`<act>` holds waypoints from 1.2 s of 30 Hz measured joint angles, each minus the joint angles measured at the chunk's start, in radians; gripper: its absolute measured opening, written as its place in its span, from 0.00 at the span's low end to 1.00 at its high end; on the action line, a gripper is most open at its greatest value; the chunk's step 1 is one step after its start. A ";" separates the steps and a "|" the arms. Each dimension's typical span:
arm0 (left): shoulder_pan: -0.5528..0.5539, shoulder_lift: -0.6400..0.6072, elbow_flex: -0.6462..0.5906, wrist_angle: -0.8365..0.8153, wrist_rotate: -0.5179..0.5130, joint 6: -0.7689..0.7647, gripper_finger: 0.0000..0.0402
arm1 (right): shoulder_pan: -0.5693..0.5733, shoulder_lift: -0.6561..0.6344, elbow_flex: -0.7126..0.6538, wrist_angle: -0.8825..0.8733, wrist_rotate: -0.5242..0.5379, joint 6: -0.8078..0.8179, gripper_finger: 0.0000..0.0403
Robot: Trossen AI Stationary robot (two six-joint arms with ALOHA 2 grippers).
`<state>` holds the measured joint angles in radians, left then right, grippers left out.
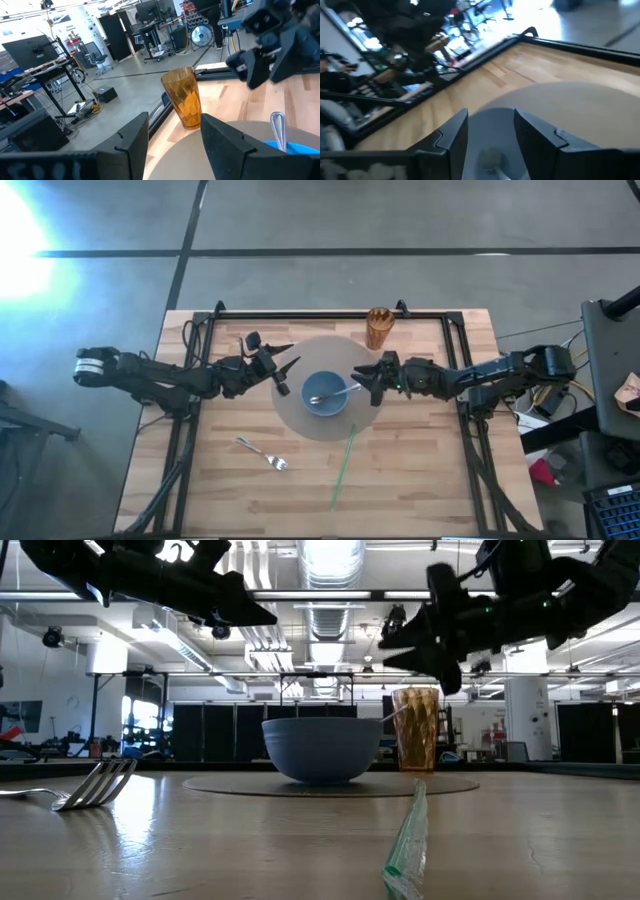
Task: Pick & Place Utensil
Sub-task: Put the straw into the cup
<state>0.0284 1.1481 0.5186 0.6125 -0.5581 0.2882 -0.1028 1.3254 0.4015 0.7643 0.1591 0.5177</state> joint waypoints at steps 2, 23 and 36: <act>0.000 0.000 0.000 0.000 0.000 -0.001 0.43 | 0.000 -0.034 0.000 -0.009 -0.040 -0.006 0.38; 0.000 -0.002 0.025 -0.112 0.000 -0.100 0.43 | 0.091 -0.180 0.340 -0.736 -0.345 -0.331 0.40; -0.002 -0.002 0.025 -0.217 0.009 -0.209 0.43 | 0.140 -0.159 0.560 -1.037 -0.342 -0.446 0.41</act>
<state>0.0265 1.1461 0.5438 0.3958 -0.5488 0.0792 0.0370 1.1666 0.9616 -0.2724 -0.1833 0.0715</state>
